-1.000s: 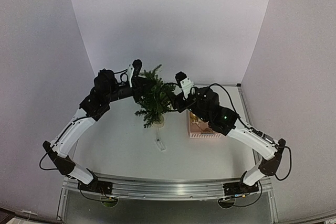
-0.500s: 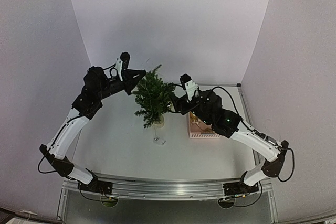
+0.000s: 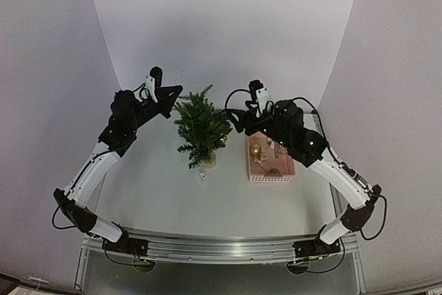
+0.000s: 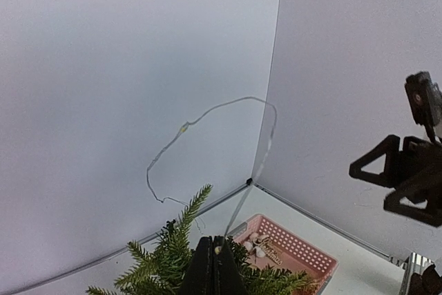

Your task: Decorate the small christmas tree

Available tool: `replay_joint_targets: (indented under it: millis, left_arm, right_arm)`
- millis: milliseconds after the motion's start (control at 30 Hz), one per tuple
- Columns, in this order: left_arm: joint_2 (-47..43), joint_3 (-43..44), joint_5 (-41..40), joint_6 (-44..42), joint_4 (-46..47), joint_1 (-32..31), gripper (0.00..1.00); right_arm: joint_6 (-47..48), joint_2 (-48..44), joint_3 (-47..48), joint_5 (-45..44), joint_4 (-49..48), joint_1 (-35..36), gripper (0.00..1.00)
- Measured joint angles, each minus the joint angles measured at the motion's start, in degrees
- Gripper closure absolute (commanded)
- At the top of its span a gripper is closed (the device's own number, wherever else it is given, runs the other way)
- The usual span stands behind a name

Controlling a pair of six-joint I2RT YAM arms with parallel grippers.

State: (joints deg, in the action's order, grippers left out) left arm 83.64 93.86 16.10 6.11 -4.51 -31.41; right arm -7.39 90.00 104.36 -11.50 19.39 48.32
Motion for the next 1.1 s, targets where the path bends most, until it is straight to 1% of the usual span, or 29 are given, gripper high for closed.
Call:
replay_joint_targets:
  millis: [133,200,267,300,400,433,500,600,800,933,1100]
  left_arm:
    - [0.0,-1.3,-0.6,0.0,1.4,0.0,1.0]
    - [0.0,-1.4,-0.9,0.0,2.2,0.0,1.0]
    - [0.0,-1.4,-0.9,0.0,2.8,0.2,1.0]
    - [0.0,-1.4,-1.0,0.0,3.1,0.3,1.0]
    - [0.0,-1.4,-0.9,-0.1,3.5,0.5,1.0]
    - [0.0,-1.4,-0.9,0.0,3.6,0.6,1.0]
    - [0.0,-1.4,-0.9,0.0,3.6,0.7,1.0]
    - [0.0,-1.4,-0.9,0.0,3.6,0.8,1.0]
    - [0.0,-2.1,-0.7,0.0,3.7,0.8,1.0]
    - [0.0,-2.3,-0.6,0.0,3.8,0.8,1.0]
    - [0.0,-2.5,0.2,0.0,4.2,0.8,1.0]
  right_arm:
    - [-3.4,4.9,8.7,6.0,4.7,-6.8,0.13]
    - [-4.4,8.2,12.8,8.7,7.2,-8.1,0.13]
    - [-5.0,12.2,17.1,11.7,10.1,-8.1,0.17]
    - [-5.2,14.1,19.1,13.0,11.3,-8.0,0.2]
    - [-5.9,18.5,22.4,15.7,14.1,-7.9,0.31]
    - [-6.1,19.8,23.3,16.6,15.1,-7.9,0.32]
    - [-6.9,22.4,25.6,18.3,16.6,-8.4,0.32]
    - [-8.1,25.4,28.9,20.6,18.2,-9.2,0.27]
    - [-10.7,29.0,33.4,25.5,22.0,-10.3,0.28]
    - [-12.7,30.6,34.8,29.4,24.0,-10.4,0.33]
    - [-15.1,33.3,37.0,32.9,25.1,-10.4,0.46]
